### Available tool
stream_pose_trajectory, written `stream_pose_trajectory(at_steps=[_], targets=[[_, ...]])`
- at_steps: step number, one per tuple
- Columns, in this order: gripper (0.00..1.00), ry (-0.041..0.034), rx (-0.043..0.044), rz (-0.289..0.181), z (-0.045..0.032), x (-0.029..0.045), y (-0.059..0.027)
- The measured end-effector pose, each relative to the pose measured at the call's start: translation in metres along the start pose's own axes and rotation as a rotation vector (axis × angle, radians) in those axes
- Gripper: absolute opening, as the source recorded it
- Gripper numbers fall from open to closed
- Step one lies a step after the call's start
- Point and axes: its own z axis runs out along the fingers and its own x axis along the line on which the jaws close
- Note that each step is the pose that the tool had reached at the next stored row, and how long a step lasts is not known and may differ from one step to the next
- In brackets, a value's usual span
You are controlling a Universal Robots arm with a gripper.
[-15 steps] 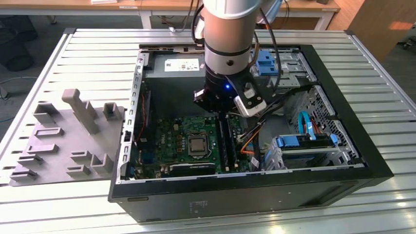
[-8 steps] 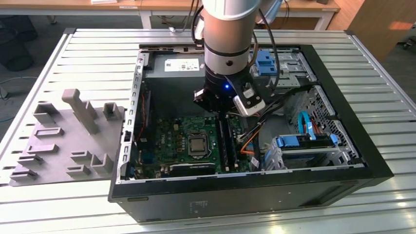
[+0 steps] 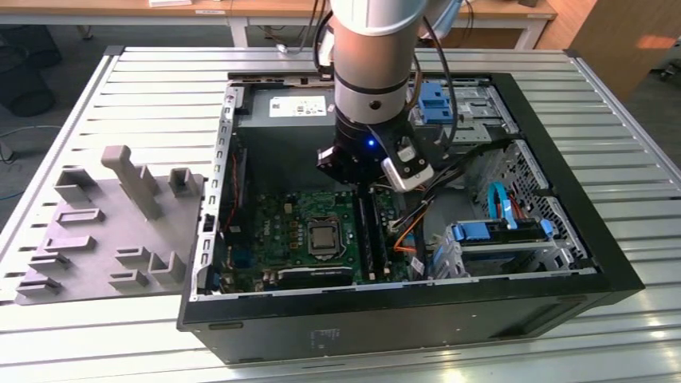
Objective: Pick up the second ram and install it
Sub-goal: 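Press down the second ram until it locks into place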
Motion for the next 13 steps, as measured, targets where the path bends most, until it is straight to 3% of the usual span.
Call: stream_pose_trajectory(at_steps=[13], targets=[[0.11, -0.0001, -0.0002, 0.0, 0.0048, 0.0003, 0.0003]])
